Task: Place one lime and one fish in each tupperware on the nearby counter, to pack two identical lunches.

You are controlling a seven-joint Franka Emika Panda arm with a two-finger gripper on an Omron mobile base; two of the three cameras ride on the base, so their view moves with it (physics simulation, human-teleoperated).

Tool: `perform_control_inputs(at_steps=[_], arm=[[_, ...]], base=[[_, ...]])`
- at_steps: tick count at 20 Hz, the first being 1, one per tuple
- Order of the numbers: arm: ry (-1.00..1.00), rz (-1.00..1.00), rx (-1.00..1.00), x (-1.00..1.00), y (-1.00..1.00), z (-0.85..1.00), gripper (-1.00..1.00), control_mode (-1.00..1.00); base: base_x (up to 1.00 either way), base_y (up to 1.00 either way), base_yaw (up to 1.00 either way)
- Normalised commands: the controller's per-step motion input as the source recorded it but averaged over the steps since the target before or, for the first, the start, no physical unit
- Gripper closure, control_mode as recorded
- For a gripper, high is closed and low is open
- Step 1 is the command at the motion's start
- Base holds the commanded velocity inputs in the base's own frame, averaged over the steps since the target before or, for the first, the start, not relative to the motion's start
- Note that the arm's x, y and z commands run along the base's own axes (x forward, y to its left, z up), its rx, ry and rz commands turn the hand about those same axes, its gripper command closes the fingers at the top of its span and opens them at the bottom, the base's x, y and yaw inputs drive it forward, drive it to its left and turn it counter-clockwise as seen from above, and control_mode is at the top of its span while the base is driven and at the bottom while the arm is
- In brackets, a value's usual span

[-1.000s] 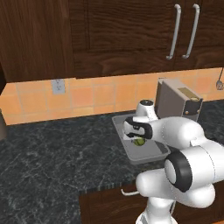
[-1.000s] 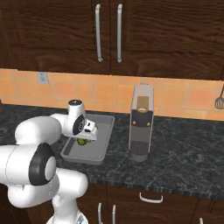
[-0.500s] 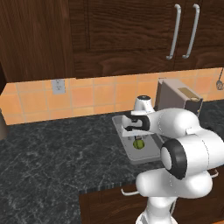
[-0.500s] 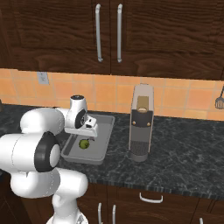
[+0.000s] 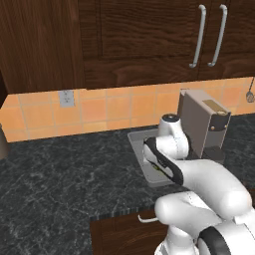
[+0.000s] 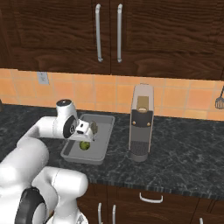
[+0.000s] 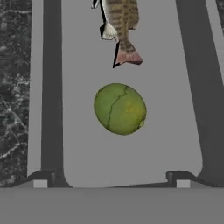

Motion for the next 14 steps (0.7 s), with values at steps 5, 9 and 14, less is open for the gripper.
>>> perform_control_inputs(at_steps=[5,9,14], arm=[[-0.30,0.00,-0.04,-1.00,0.16,0.40,-1.00,-1.00],[-0.17,0.00,0.00,-1.00,0.00,0.34,-1.00,-1.00],[-0.16,0.00,0.00,-0.97,-0.16,0.26,-1.00,-1.00]], base=[[0.00,0.00,0.00],[0.00,0.00,0.00],[0.00,0.00,0.00]])
